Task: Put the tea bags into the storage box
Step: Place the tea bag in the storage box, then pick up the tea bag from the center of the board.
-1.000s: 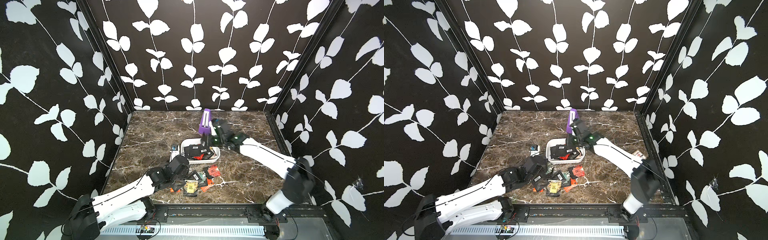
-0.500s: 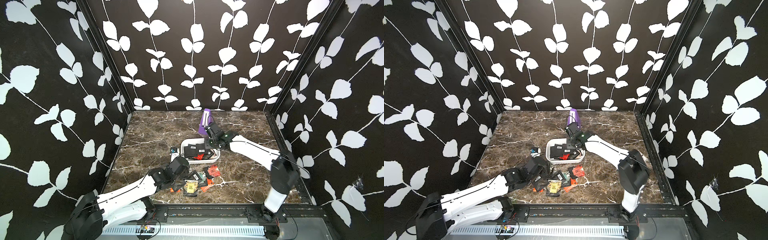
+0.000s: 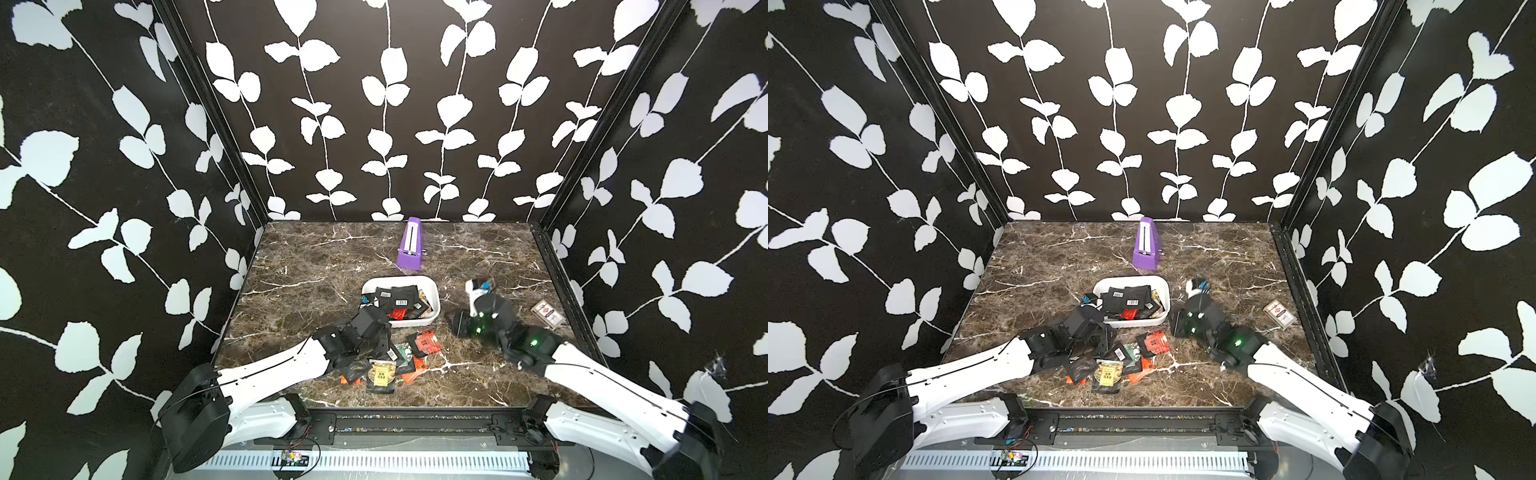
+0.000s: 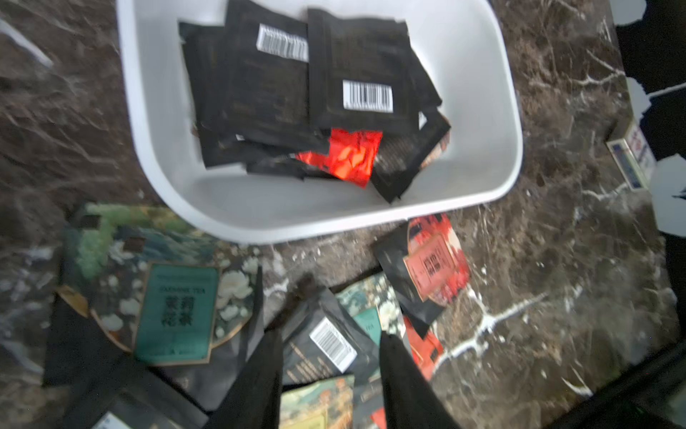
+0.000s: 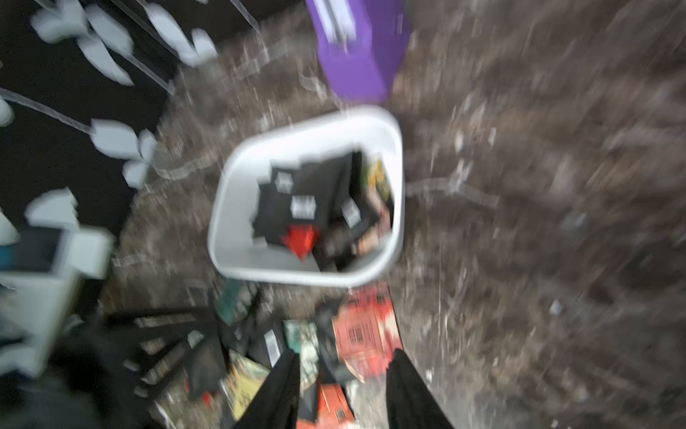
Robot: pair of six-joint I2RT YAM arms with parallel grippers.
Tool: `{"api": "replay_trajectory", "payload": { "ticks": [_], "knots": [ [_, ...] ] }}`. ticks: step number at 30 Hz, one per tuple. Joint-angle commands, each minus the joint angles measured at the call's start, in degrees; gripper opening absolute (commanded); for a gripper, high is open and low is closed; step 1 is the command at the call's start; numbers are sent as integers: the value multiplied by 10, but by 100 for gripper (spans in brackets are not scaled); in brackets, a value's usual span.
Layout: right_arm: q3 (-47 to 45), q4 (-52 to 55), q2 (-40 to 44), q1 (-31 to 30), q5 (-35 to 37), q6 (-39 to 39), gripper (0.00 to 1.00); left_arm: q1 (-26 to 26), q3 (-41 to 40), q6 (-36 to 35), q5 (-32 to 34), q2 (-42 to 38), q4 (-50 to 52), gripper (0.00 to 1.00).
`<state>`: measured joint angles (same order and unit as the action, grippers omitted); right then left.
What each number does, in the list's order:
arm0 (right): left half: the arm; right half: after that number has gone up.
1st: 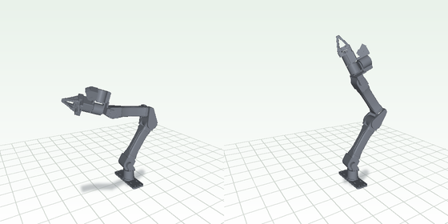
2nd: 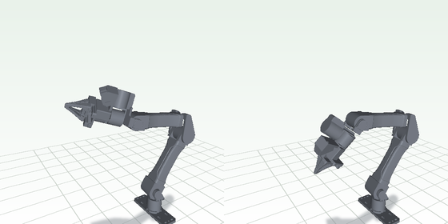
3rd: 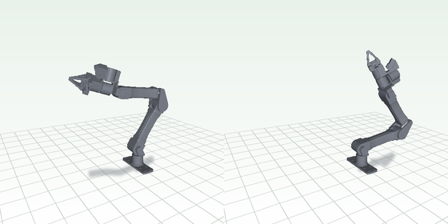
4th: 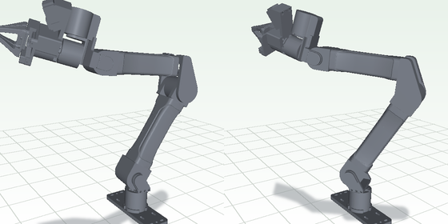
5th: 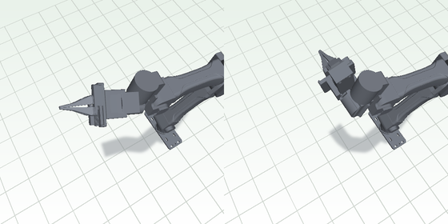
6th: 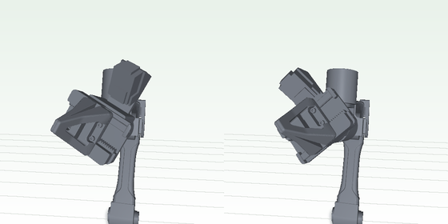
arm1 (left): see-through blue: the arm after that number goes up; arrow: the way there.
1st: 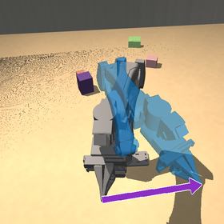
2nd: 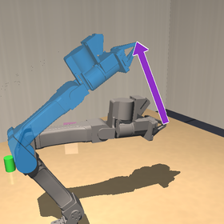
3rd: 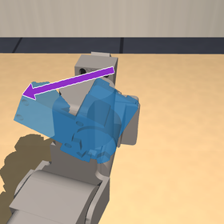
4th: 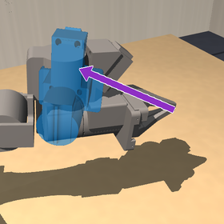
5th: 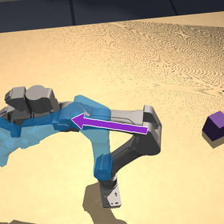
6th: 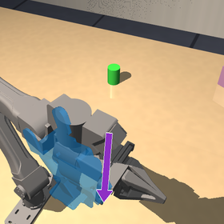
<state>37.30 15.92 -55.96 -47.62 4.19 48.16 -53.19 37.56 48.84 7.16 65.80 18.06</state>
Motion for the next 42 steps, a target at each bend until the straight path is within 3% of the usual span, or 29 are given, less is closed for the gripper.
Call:
{"api": "replay_trajectory", "payload": {
  "ticks": [1, 5, 8, 17, 28, 42],
  "knots": [
    [-52, -108, -10, -62, 7, 91, 38, 2, -16, 10, -59, -18, 47, 35],
    [-72, -187, -90, -155, 55, 144, 35, 1, -40, 19, -100, -15, 73, 22],
    [-47, -228, -175, -210, 70, 160, 35, -1, -59, 27, -113, -31, 85, 21],
    [13, -330, -349, -271, 49, 214, 19, -12, -90, 51, -116, -102, 123, 16],
    [9, -264, -340, -296, 86, 237, 20, -50, -108, 70, -106, -60, 86, 13],
    [5, -286, -351, -302, 80, 248, 26, -66, -129, 81, -76, -11, 55, 10]
  ]
}}
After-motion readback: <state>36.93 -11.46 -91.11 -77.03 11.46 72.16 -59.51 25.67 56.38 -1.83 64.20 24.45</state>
